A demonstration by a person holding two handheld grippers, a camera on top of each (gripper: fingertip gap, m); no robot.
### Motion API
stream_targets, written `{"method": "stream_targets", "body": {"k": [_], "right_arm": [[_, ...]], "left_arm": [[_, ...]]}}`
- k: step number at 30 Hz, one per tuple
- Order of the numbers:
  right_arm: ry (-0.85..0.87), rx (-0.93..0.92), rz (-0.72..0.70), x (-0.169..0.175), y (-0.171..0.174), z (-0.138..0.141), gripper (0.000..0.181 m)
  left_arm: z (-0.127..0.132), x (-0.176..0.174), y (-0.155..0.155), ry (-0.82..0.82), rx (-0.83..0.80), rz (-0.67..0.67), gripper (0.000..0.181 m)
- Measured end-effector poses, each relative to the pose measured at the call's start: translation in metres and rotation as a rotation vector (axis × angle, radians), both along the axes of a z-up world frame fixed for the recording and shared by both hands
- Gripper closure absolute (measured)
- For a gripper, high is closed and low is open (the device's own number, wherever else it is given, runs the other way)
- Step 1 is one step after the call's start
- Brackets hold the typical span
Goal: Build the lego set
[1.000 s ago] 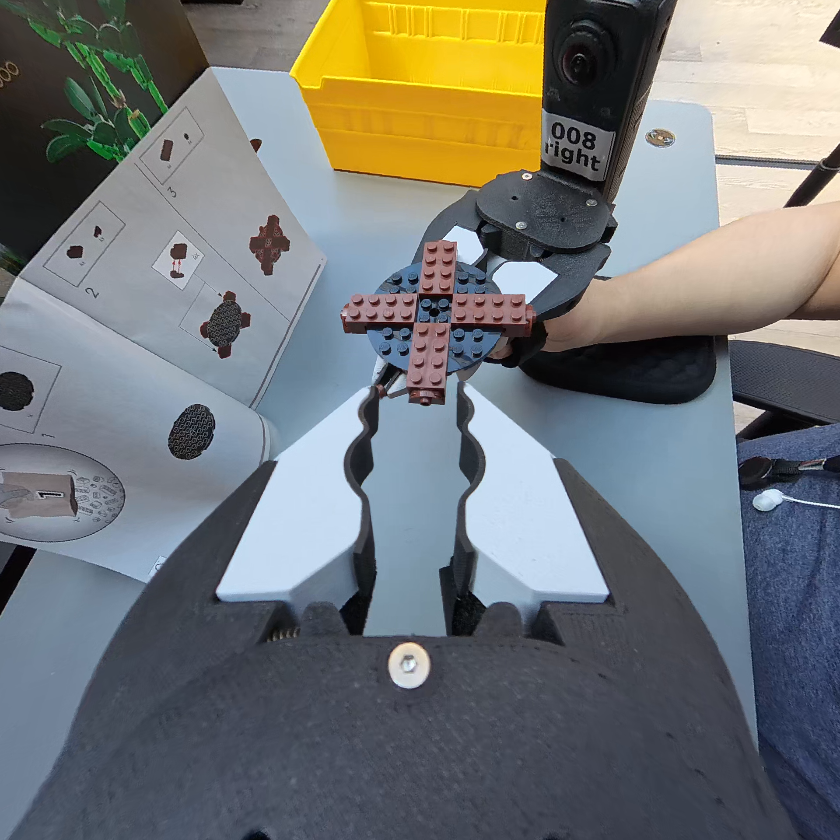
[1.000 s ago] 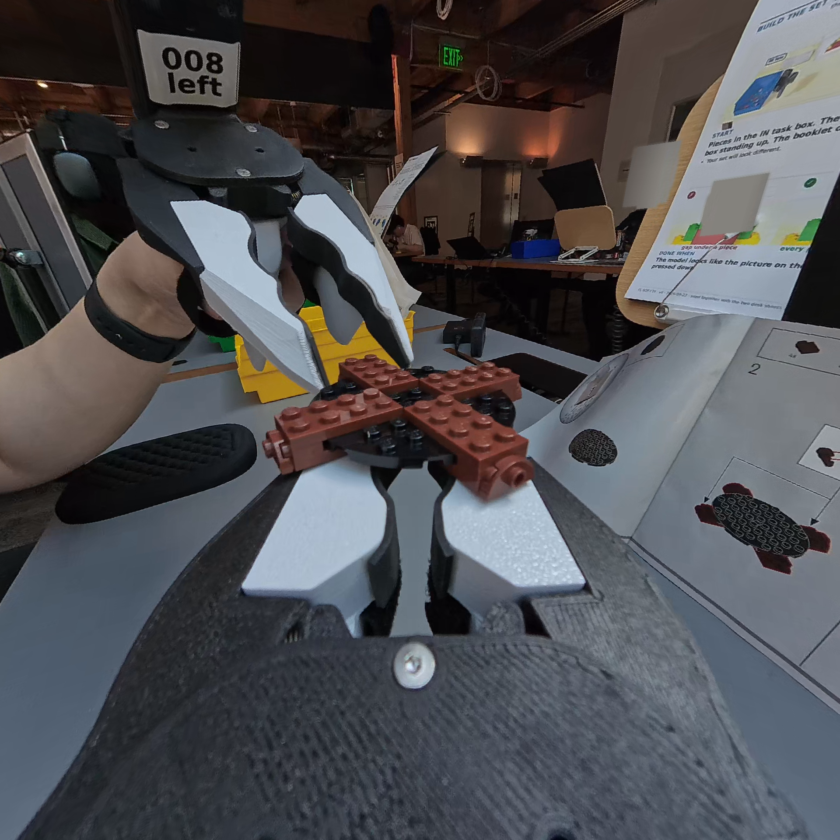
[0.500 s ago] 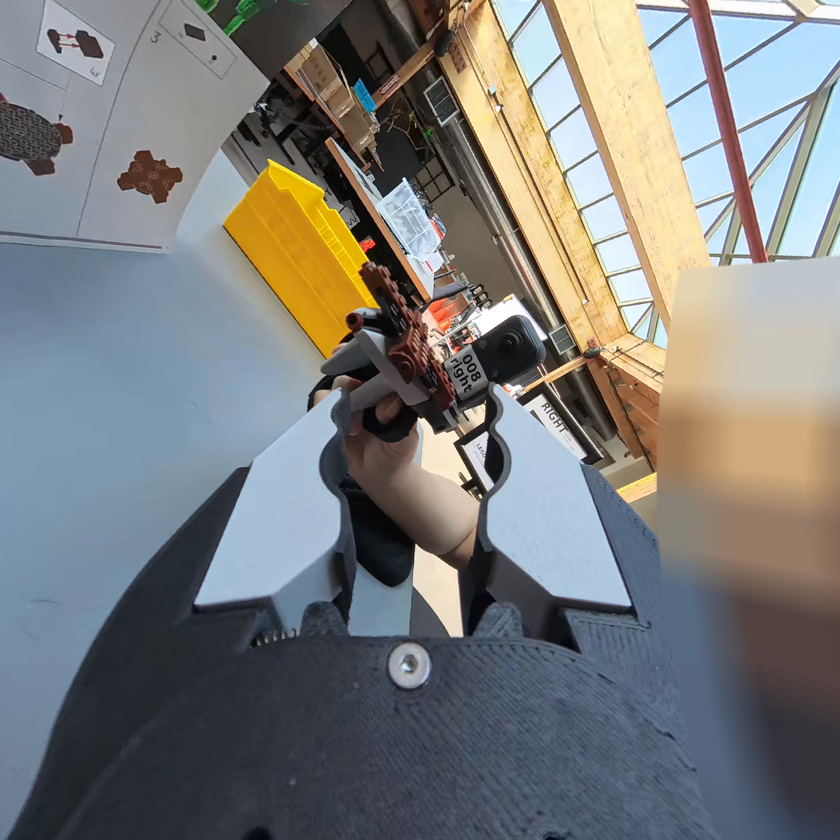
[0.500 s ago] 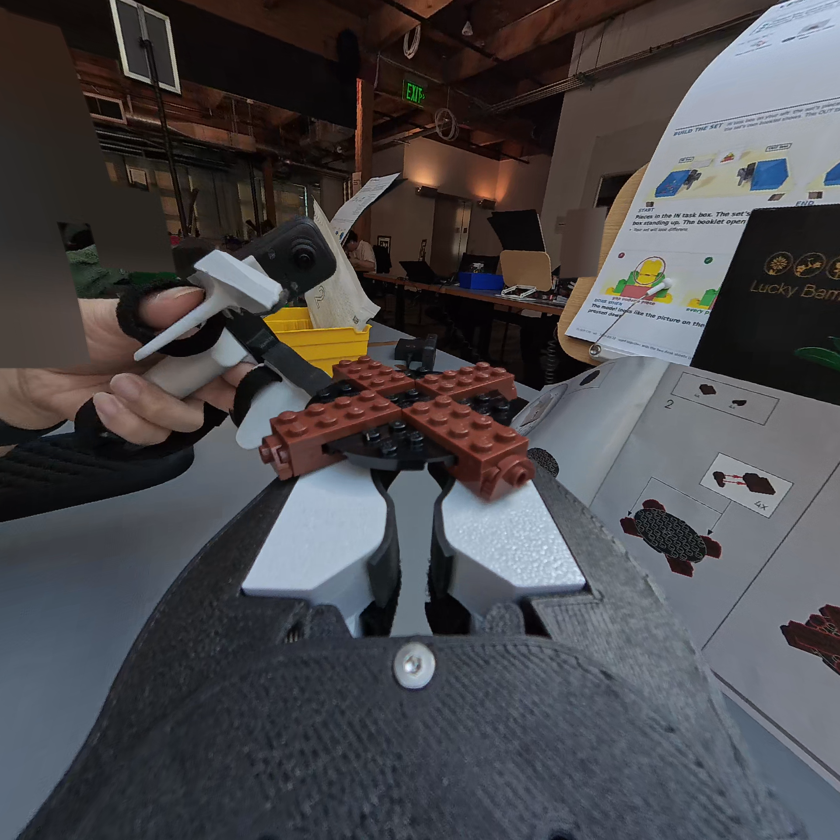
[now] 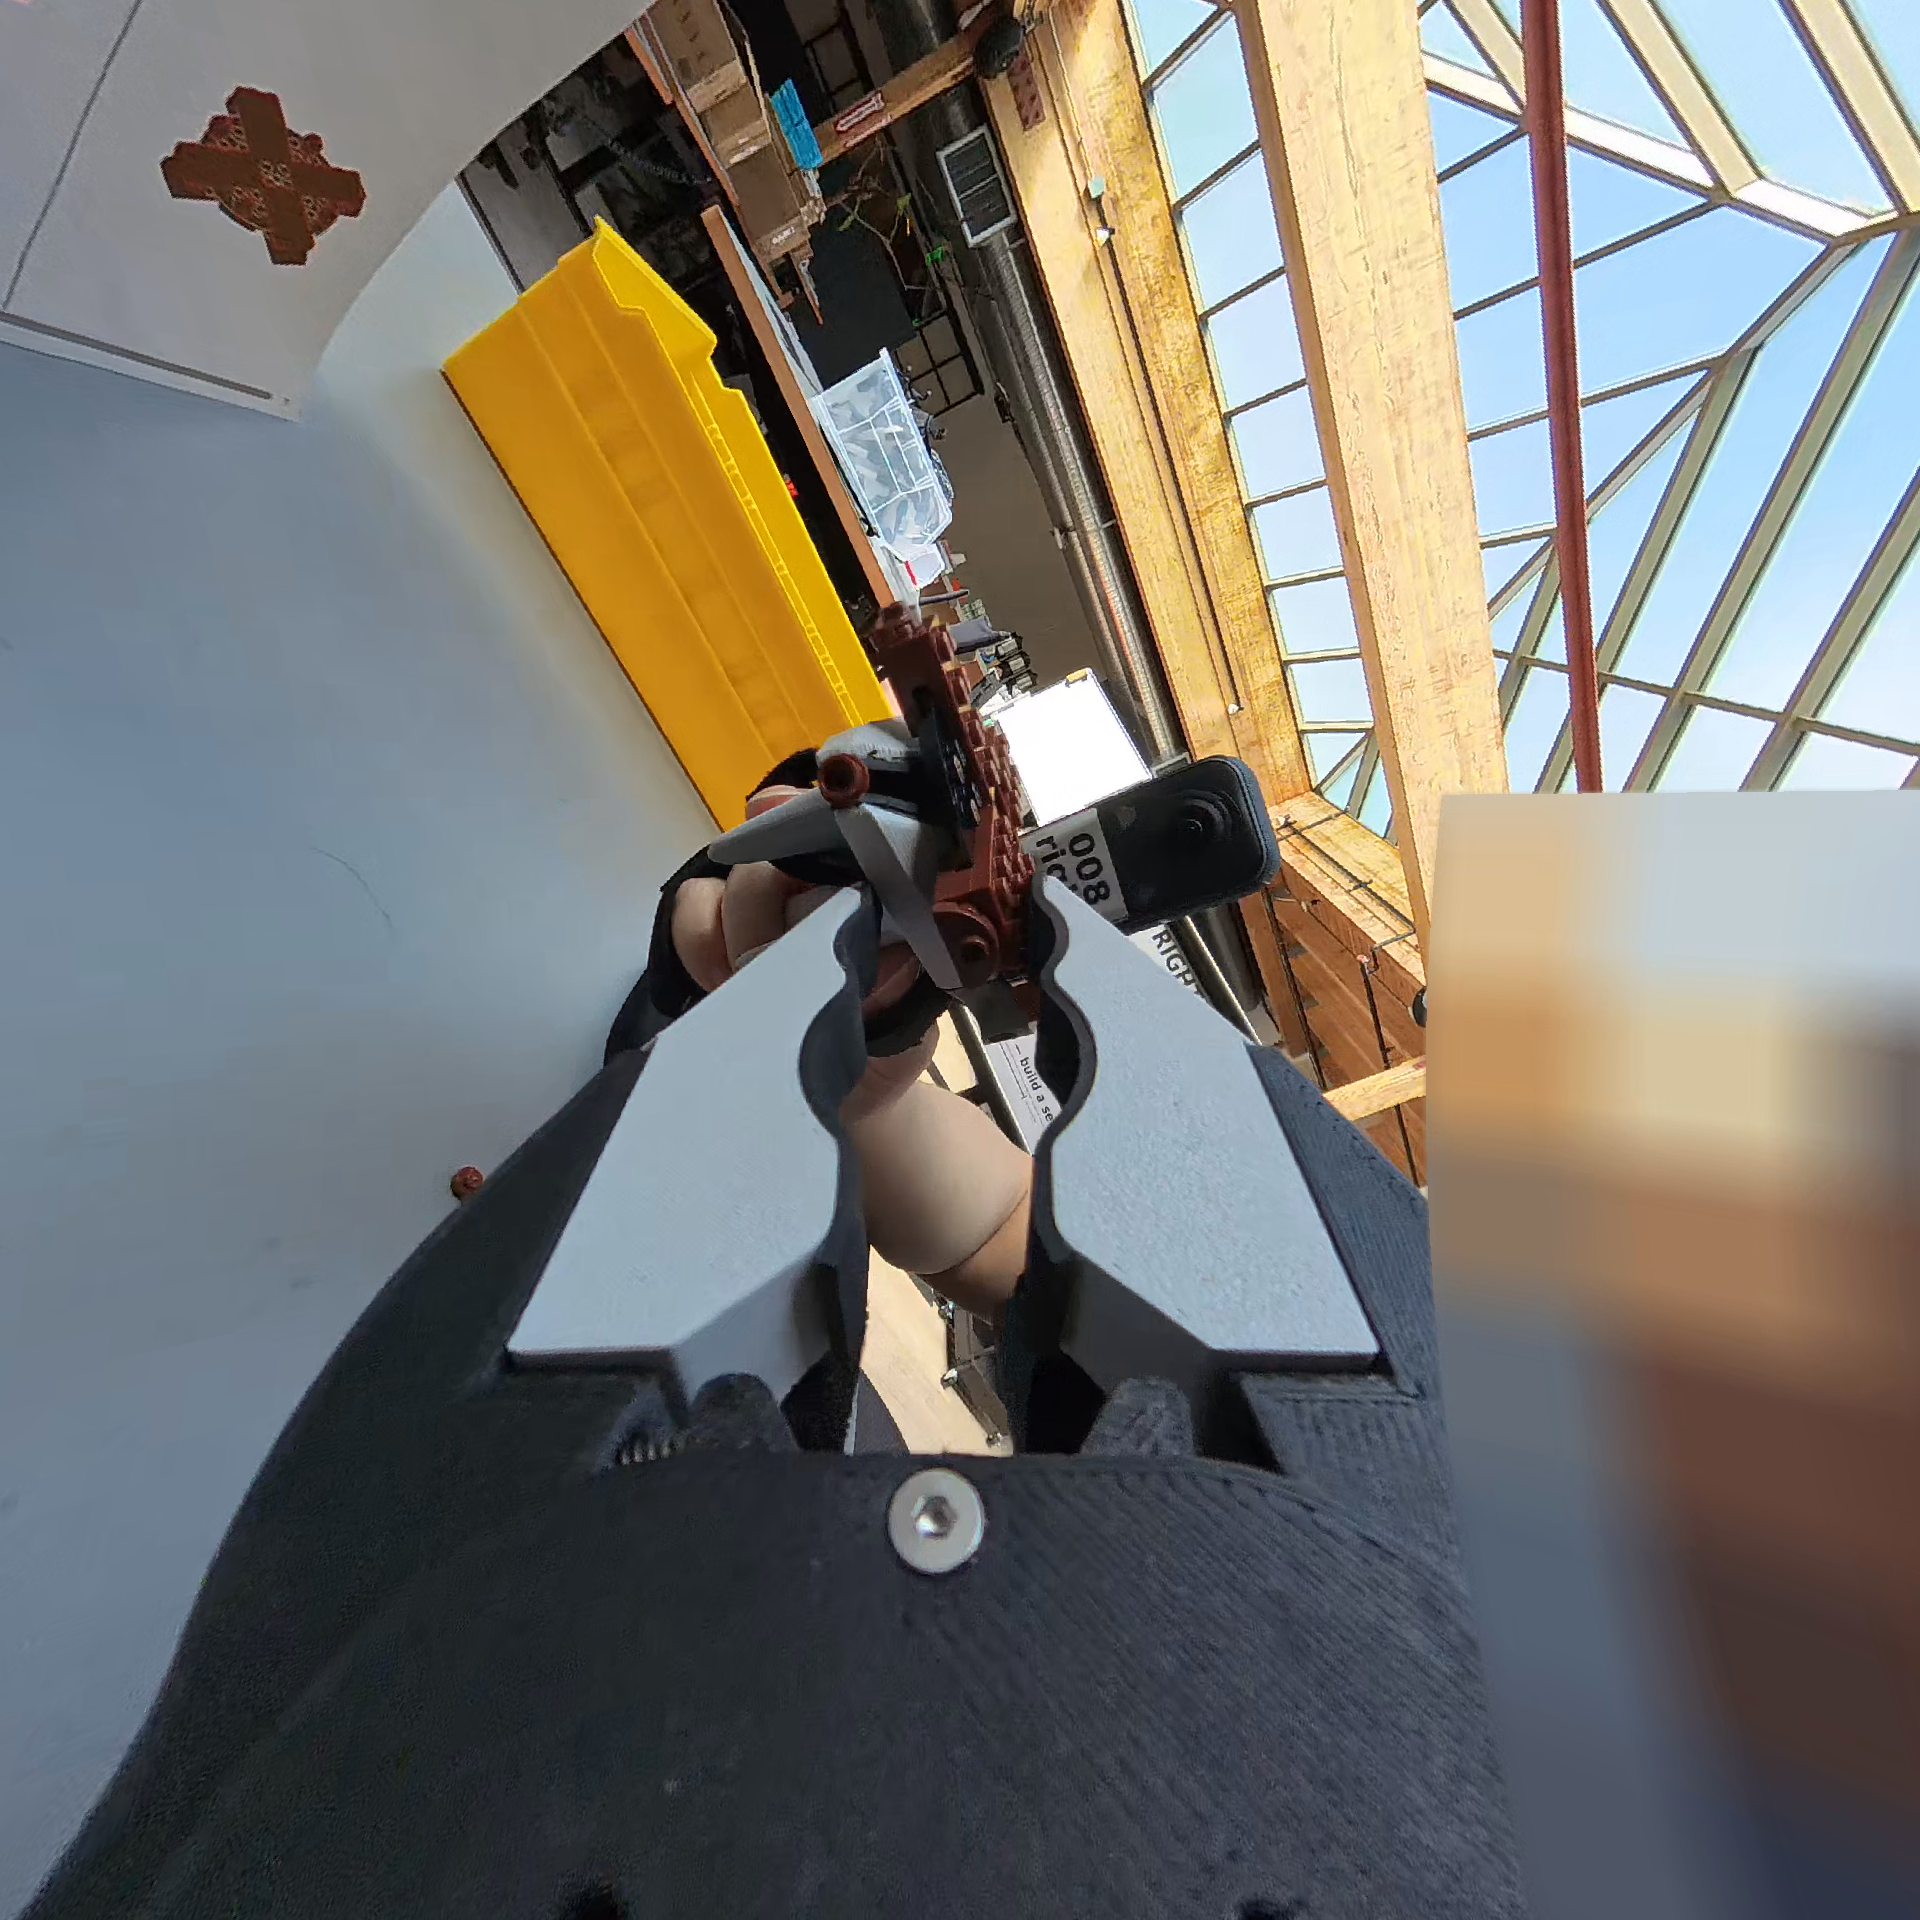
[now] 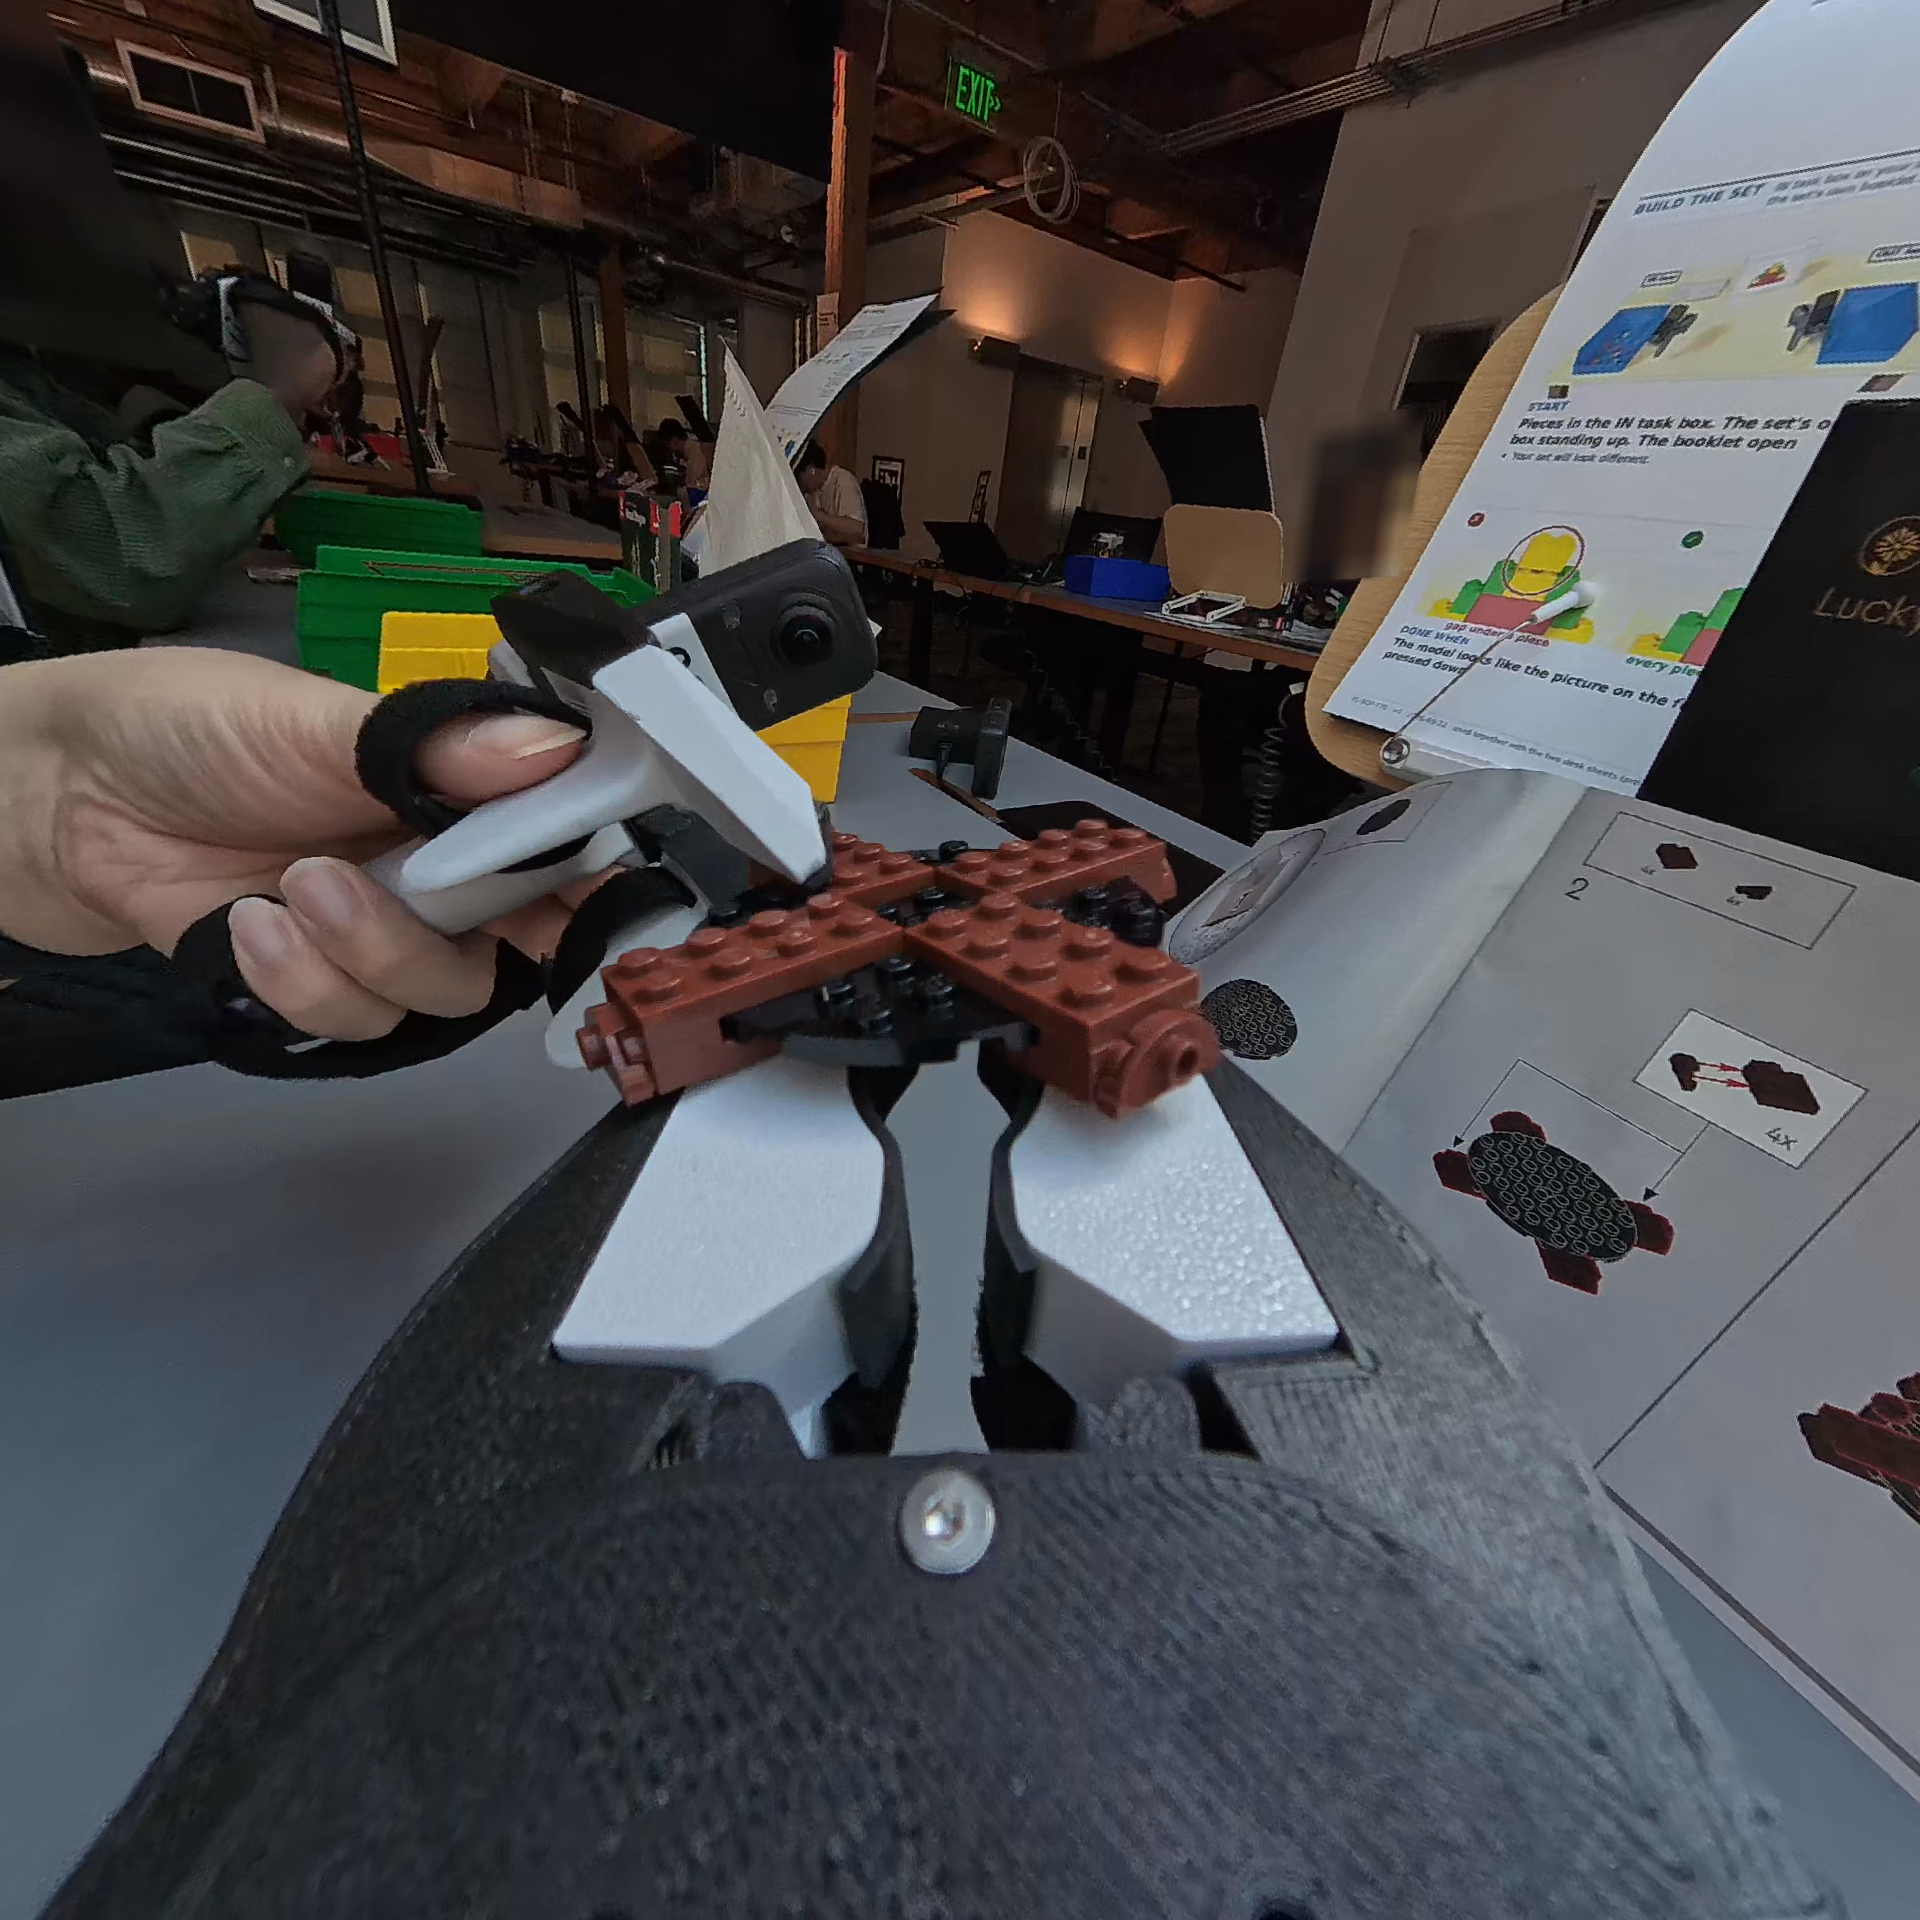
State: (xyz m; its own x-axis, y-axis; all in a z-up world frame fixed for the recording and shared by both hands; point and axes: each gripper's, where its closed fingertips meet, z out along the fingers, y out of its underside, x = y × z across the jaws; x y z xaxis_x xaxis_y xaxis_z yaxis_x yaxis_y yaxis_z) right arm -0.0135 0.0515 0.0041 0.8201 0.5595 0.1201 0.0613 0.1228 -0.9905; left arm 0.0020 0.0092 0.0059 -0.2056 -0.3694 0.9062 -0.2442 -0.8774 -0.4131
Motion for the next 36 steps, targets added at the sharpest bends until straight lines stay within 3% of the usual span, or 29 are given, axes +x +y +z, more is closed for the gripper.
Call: {"method": "stream_targets", "body": {"k": [1,12,15,22,28,36], "right_arm": [[-0.008,-0.001,-0.001,0.000,0.000,-0.001,0.179],[-0.143,0.035,-0.086,0.001,0.004,-0.009,0.180],[-0.167,0.025,-0.107,0.004,0.007,-0.013,0.180],[-0.100,-0.097,-0.092,0.009,0.016,-0.032,0.180],[-0.040,-0.195,-0.080,0.006,0.022,-0.047,0.178],[0.018,-0.134,-0.115,0.011,0.019,-0.036,0.179]], "left_arm": [[-0.001,0.000,0.000,-0.007,-0.007,-0.001,0.157],[-0.011,-0.009,0.004,-0.008,-0.034,0.016,0.160],[-0.009,-0.013,0.005,-0.027,-0.040,0.018,0.169],[-0.013,-0.019,0.015,-0.049,-0.036,0.080,0.174],[-0.012,-0.015,0.027,-0.063,-0.154,0.170,0.174],[-0.020,-0.003,0.026,-0.001,-0.125,0.253,0.174]]}}
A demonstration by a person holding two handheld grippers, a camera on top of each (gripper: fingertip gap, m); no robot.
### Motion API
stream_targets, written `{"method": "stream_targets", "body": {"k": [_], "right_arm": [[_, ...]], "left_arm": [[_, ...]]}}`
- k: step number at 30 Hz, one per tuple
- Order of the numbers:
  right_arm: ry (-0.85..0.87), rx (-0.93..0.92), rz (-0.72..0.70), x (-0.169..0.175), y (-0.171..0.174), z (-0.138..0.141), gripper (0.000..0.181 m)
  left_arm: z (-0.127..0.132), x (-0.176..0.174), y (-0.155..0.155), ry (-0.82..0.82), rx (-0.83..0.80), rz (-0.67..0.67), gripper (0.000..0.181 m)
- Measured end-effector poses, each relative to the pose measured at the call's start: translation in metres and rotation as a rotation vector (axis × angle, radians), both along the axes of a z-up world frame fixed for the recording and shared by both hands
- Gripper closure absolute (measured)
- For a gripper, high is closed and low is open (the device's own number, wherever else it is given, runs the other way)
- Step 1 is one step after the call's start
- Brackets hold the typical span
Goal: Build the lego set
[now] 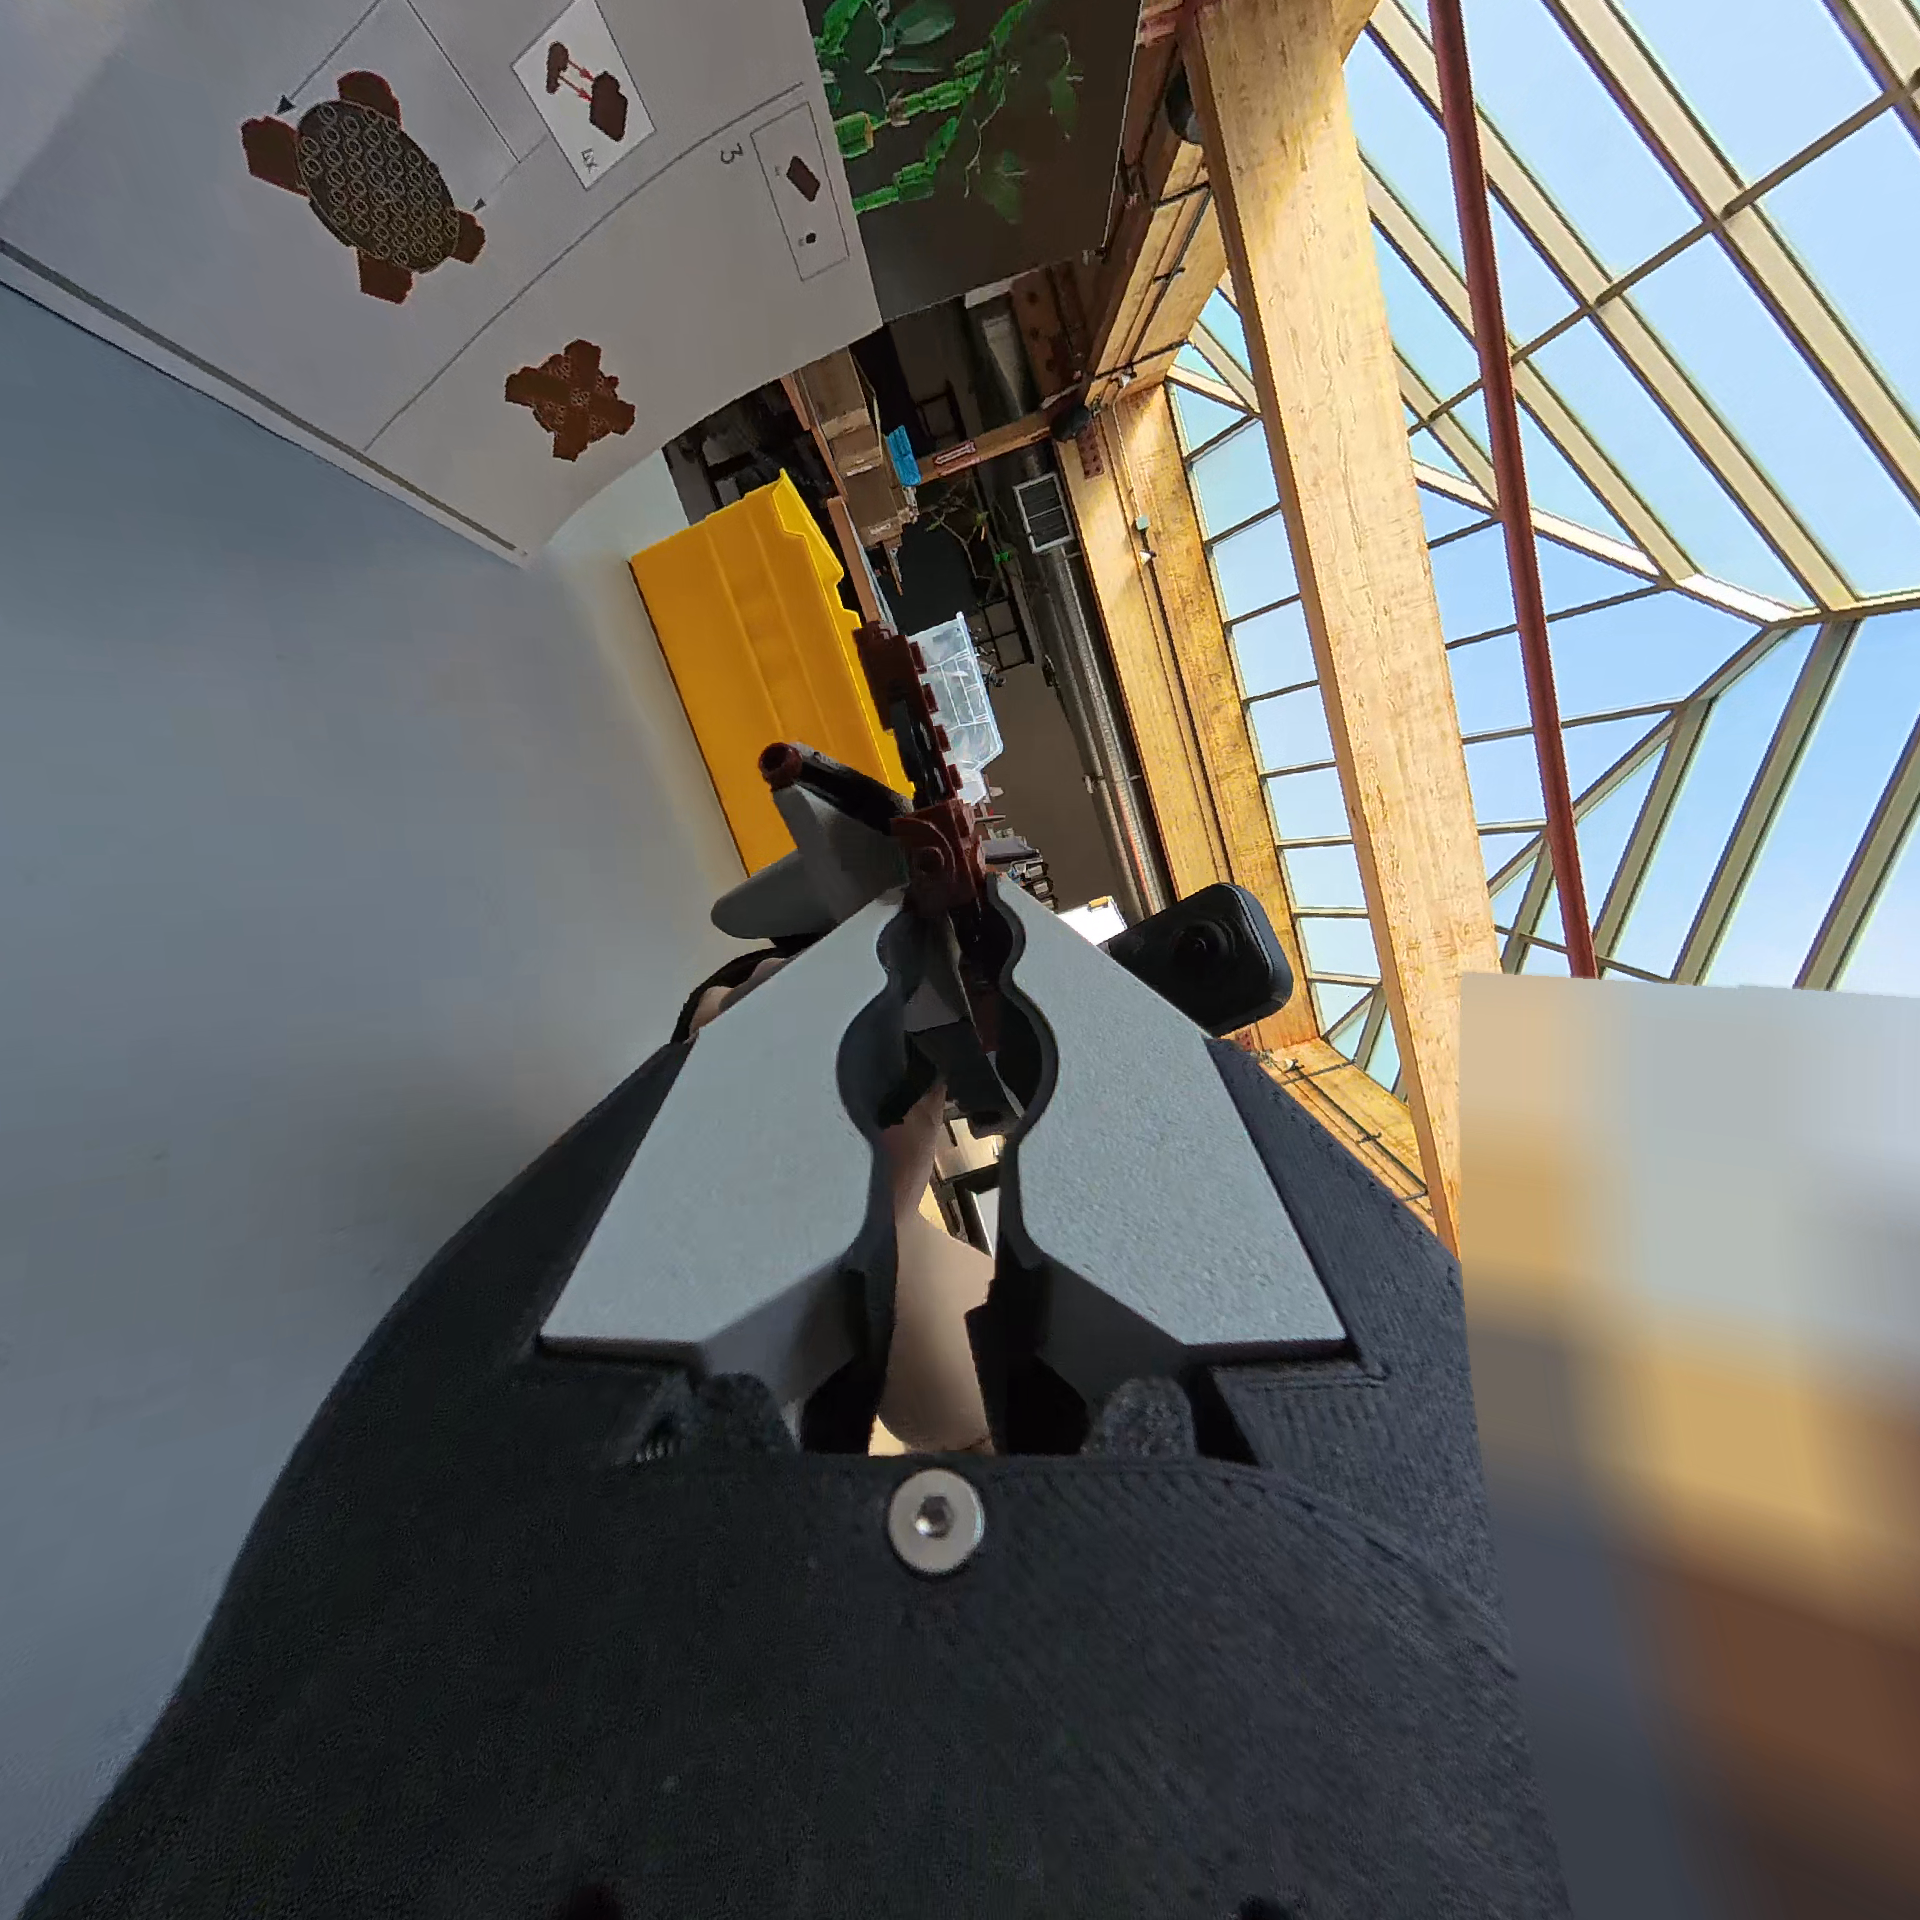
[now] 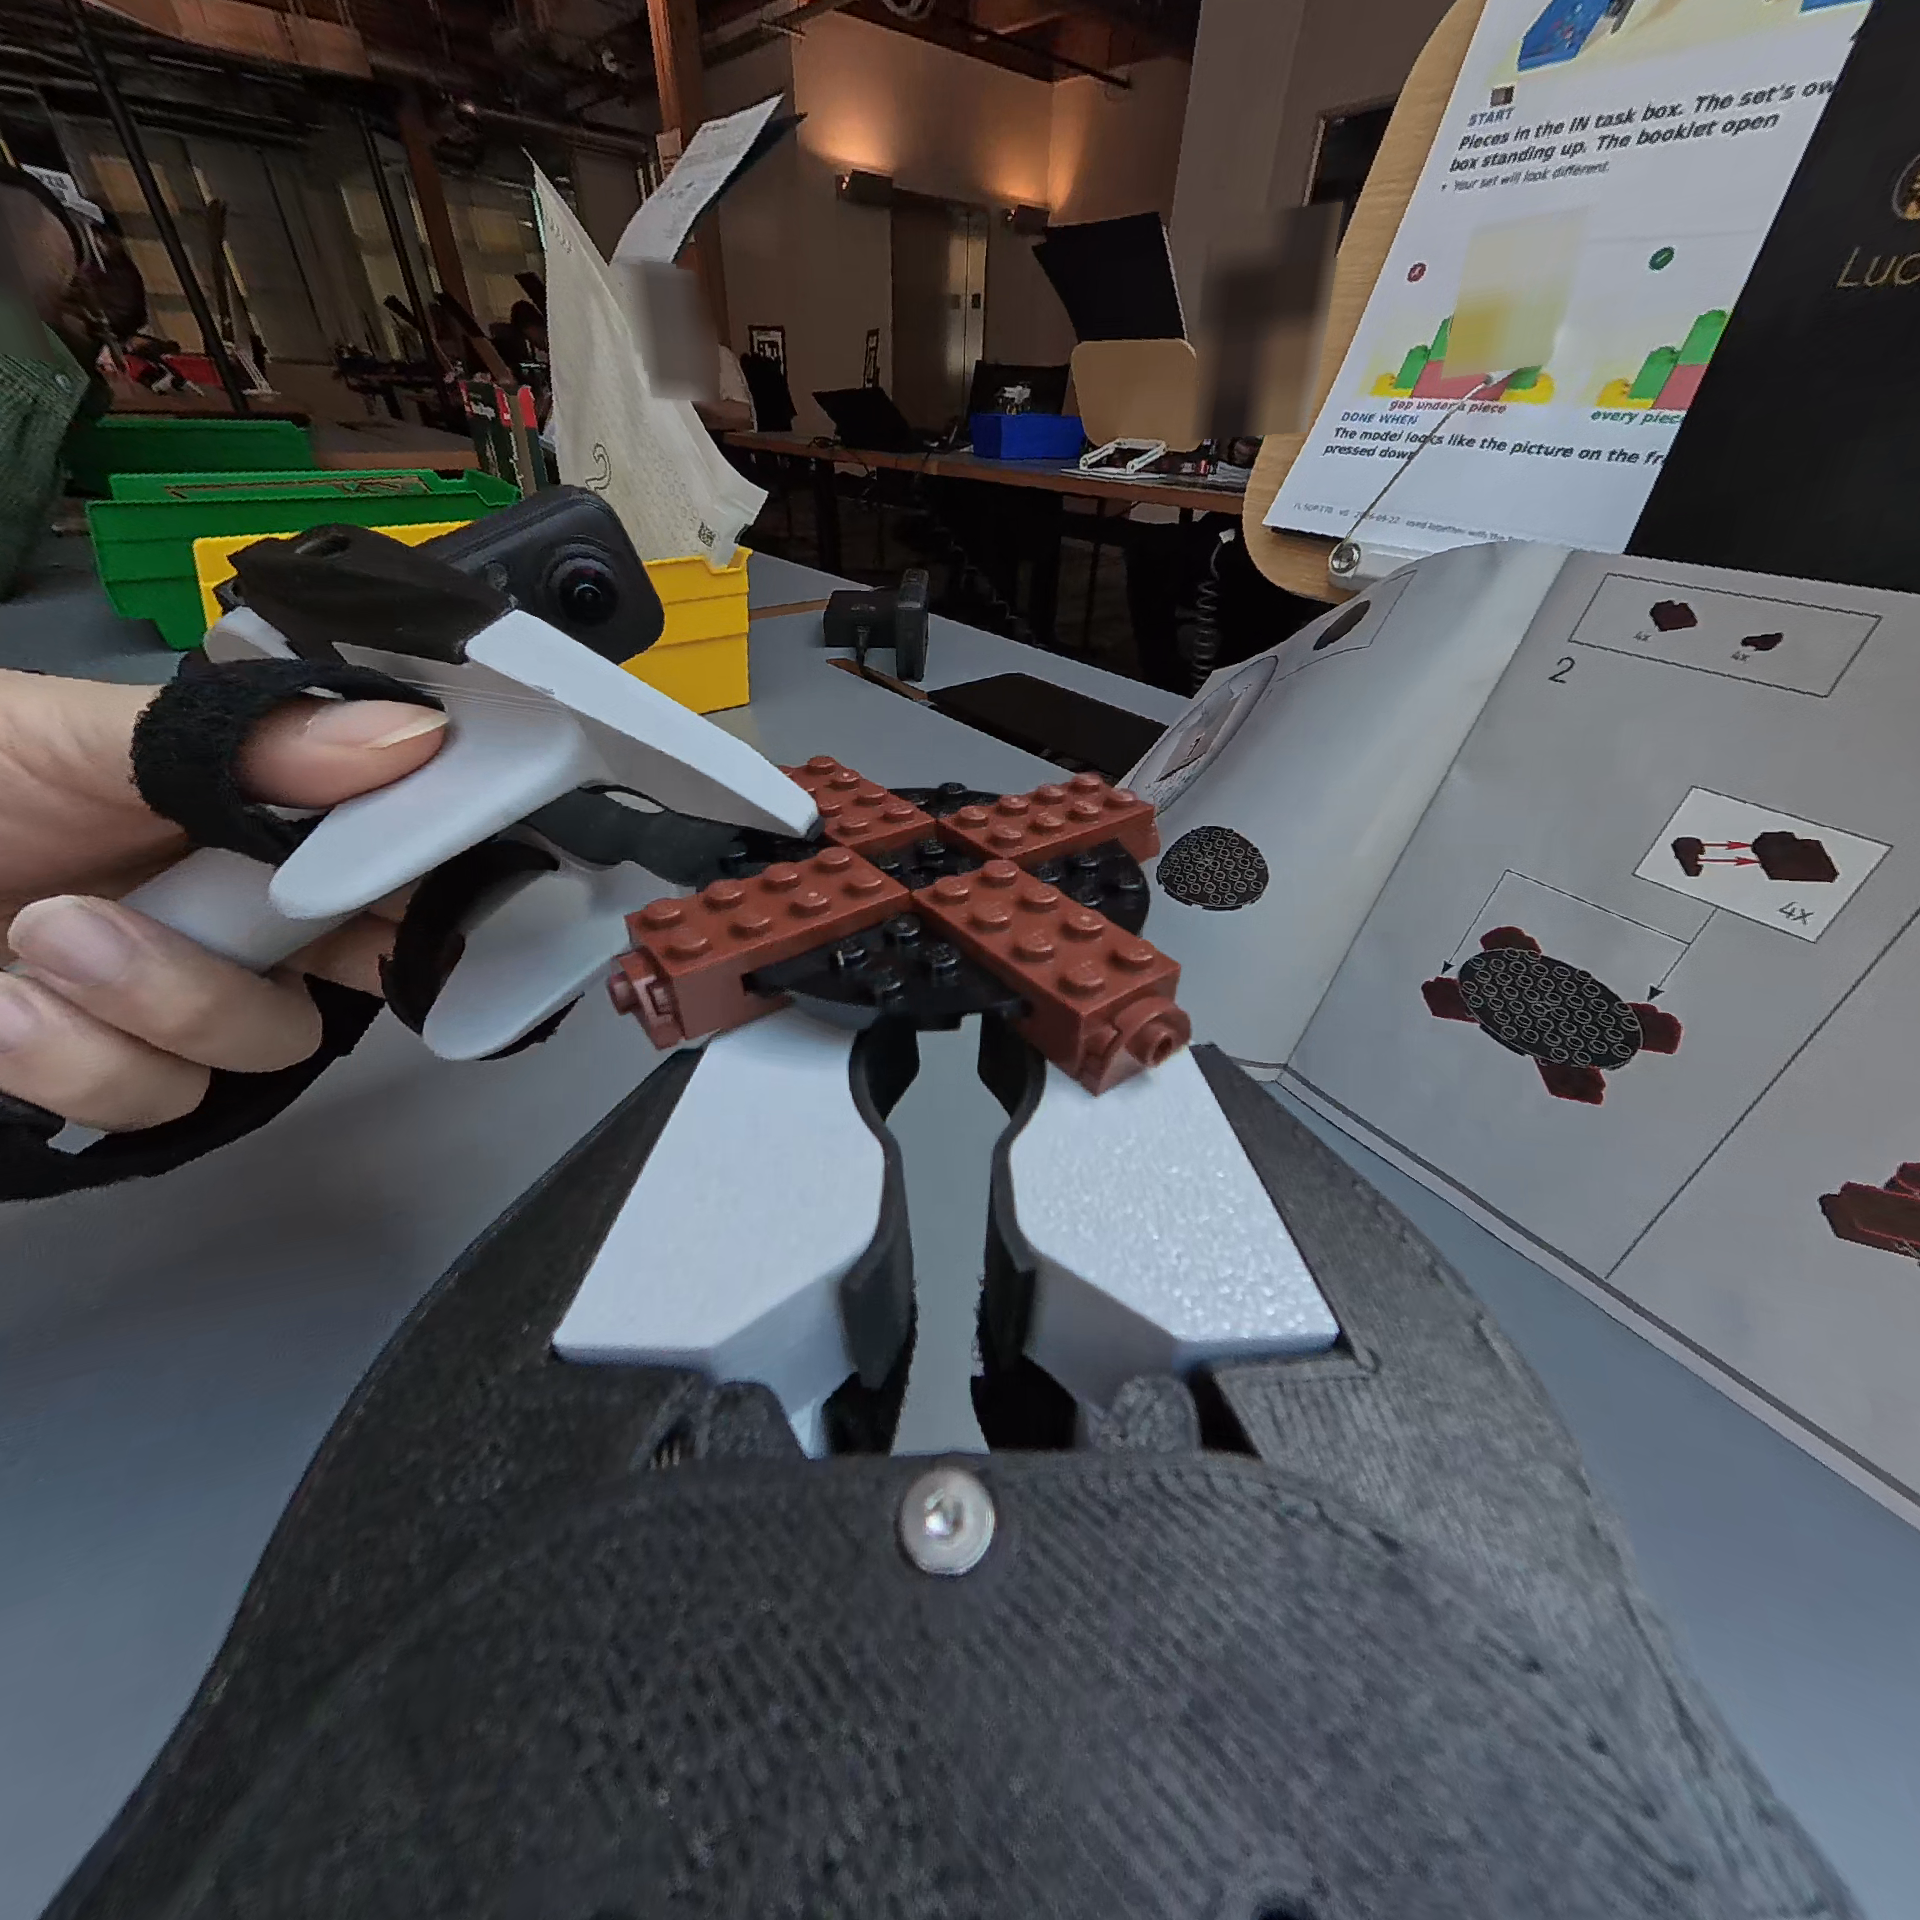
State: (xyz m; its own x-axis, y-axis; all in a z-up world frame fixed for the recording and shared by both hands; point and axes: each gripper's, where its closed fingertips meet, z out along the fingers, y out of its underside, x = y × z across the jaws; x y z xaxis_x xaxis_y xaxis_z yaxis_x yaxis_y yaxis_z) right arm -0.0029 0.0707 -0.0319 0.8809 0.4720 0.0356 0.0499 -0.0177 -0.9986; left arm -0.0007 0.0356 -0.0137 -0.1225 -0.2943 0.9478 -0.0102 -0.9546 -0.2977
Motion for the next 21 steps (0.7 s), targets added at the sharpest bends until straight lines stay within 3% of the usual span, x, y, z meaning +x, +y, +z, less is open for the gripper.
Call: {"method": "stream_targets", "body": {"k": [5,21], "right_arm": [[0.045,0.016,0.004,0.0025,-0.0008,0.0036,0.179],[0.234,-0.030,0.082,0.0064,0.0000,0.0038,0.179]], "left_arm": [[0.0026,0.0069,-0.0057,0.007,-0.044,-0.016,0.174],[0.0053,0.0108,-0.0089,0.094,0.039,-0.007,0.161]]}}
